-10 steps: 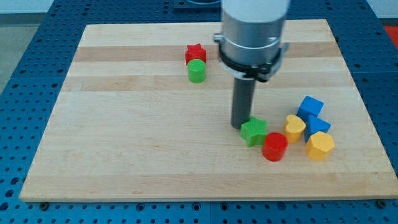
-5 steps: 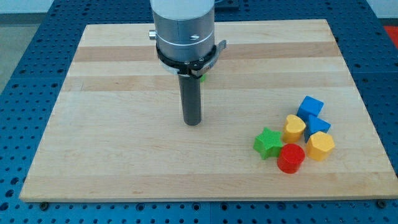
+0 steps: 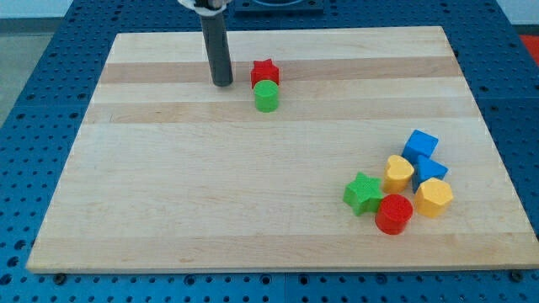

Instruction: Separate the red star and the green circle

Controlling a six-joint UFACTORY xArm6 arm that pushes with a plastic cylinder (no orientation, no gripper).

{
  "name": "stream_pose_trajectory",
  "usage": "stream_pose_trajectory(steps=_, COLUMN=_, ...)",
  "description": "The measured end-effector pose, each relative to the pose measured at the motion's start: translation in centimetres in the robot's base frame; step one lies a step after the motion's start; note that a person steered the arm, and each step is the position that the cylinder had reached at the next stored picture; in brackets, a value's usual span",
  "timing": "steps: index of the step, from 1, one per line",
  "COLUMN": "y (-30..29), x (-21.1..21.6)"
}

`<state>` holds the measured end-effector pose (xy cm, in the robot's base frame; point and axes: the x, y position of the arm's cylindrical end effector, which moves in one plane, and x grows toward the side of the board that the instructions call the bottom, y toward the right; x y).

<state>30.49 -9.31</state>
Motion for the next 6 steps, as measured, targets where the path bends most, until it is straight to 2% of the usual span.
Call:
stream_pose_trajectory(steps=1, y=4.0, x=-0.8)
stream_pose_trajectory(steps=3, y=10.4, x=6.1)
stream_pose_trajectory(steps=4, y=12.4, x=7.2)
stream_pose_trajectory(steps=5, y=10.6, x=1.8)
stream_pose_trajectory(steps=6, y=8.5, x=-1.3)
